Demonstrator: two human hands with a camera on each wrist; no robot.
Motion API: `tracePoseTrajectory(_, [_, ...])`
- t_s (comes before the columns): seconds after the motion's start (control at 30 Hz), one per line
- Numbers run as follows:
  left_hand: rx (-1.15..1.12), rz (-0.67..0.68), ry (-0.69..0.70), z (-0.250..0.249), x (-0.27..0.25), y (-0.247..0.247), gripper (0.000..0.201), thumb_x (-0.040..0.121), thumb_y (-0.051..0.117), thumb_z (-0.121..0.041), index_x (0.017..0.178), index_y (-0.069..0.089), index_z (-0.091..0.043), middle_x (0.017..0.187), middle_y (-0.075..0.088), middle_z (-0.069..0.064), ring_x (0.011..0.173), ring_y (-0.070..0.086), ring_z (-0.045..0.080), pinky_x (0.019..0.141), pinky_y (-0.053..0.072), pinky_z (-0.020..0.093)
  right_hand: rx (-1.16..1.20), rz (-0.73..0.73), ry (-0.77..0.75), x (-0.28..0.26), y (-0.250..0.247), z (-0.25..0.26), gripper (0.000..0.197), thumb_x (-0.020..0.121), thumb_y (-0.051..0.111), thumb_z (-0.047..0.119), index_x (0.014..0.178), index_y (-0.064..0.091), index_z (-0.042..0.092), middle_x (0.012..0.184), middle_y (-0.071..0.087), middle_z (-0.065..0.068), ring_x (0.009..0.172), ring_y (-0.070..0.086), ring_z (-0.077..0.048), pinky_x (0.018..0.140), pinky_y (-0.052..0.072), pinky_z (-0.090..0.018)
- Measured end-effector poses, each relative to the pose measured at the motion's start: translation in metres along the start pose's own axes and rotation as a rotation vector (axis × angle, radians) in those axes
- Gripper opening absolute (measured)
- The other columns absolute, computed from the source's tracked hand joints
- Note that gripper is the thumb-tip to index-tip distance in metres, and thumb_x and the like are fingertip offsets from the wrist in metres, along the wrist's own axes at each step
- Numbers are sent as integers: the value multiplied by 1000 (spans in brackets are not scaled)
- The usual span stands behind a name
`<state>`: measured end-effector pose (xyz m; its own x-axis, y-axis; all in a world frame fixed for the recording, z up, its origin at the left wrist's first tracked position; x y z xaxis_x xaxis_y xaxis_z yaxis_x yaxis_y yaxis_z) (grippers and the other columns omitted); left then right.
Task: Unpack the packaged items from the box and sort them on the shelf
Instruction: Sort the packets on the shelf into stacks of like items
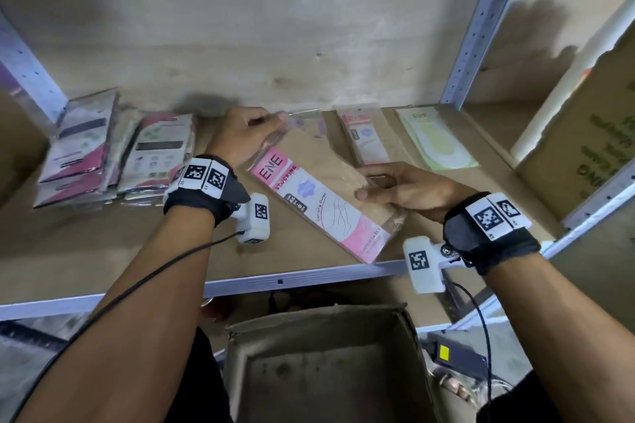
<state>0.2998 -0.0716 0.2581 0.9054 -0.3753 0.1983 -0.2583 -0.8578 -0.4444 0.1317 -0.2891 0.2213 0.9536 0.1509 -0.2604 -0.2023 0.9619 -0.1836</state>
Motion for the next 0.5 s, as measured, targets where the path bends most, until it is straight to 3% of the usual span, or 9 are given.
tracePoseTrajectory(0.03, [21,-6,14,0,-1,0,46,92,64,-49,50,61,-29,43,55,-14,44,56,4,47,43,14,-20,9,7,-2,2,-1,46,89,70,12,133,60,16,121,68,-23,99,65,-40,67,61,-37])
tracePoseTrajectory(0.07, [41,-24,17,0,-4,-2,51,94,61,-51,50,56,-25,41,51,-13,42,53,5,44,41,13,-38,10,11,-3,4,-2,44,90,70,12,133,60,16,113,71,-22,86,63,-34,50,53,-24])
tracePoseTrajectory(0.1, [56,-41,9,1,-6,-4,54,95,57,-53,51,53,-22,40,47,-12,41,50,5,43,40,12,-48,10,9,-5,5,-3,42,91,69,12,132,60,16,100,74,-14,75,62,-26,42,46,-18])
tracePoseTrajectory(0.17, [75,-49,-30,4,-10,-7,58,96,49,-60,55,50,-19,41,46,-9,43,51,8,53,44,15,-62,14,-2,-7,7,-4,37,91,69,13,127,63,15,81,74,3,58,62,-8,40,42,-15])
tracePoseTrajectory(0.2, [59,-24,-78,8,-13,-8,60,94,48,-64,59,53,-16,45,51,-6,50,57,12,62,49,21,-75,15,-9,-8,8,-4,35,92,69,14,126,64,14,77,73,6,54,60,-5,40,42,-16])
tracePoseTrajectory(0.27, [-56,92,-268,21,-20,-5,68,86,52,-72,81,67,-7,68,70,5,68,72,25,72,58,35,-93,18,-27,-10,10,-2,31,92,69,14,123,64,10,73,71,8,51,58,-3,41,42,-15])
tracePoseTrajectory(0.33, [-155,234,-397,25,-33,3,64,83,57,-73,92,73,-11,87,76,16,80,76,32,72,61,42,-115,19,-29,-12,13,-1,27,92,69,14,118,65,7,71,68,7,50,56,-3,41,42,-16])
tracePoseTrajectory(0.43, [-110,273,-425,25,-41,6,67,81,59,-73,103,72,-10,96,76,19,94,73,35,87,56,50,-149,14,-8,-15,15,0,25,92,70,14,115,66,6,68,63,4,49,51,-7,40,41,-19])
tracePoseTrajectory(0.5, [-97,256,-428,24,-44,7,62,86,57,-68,101,71,-10,87,78,13,87,73,29,80,56,41,-159,7,0,-18,15,2,23,91,70,14,113,68,9,66,61,4,49,49,-9,40,40,-20])
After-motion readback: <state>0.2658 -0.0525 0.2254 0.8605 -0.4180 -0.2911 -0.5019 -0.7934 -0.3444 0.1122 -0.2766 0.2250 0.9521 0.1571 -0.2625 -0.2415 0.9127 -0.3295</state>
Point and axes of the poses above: each hand's wrist, its own x-axis towards the middle knuckle, its own y-axis out of the palm, z = x × y, the point moved 6 cm from there along x, towards the middle knuckle
